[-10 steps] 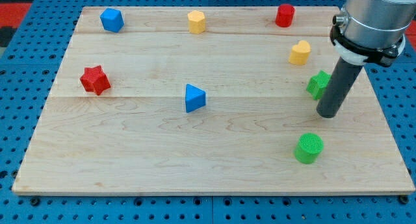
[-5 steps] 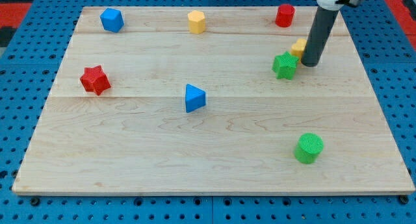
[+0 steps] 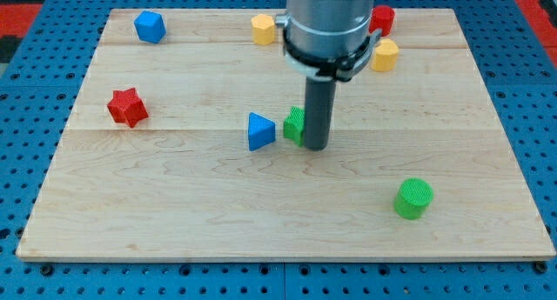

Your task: Move the blue triangle with green star to the bottom of the board

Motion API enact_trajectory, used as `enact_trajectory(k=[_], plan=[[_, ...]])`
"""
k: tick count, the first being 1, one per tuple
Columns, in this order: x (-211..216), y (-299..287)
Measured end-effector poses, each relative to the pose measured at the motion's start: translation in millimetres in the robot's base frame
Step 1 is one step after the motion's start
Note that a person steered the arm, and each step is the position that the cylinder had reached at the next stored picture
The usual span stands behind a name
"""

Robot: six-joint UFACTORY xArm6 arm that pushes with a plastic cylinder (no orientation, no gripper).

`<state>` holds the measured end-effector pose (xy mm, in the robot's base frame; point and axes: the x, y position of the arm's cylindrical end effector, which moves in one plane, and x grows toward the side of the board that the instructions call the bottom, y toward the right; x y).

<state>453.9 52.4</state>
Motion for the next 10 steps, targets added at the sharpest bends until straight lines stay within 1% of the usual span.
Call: enact_trajectory(k=[1, 2, 3, 4, 5, 8, 9, 10], plan=[[-36.6, 18.7], [-39.0, -7.9], [-57.8, -17.0], [-41.7, -56.6], [-10.3, -72.1], [82.8, -78.7], [96.2, -78.3], [60.5, -75.0]])
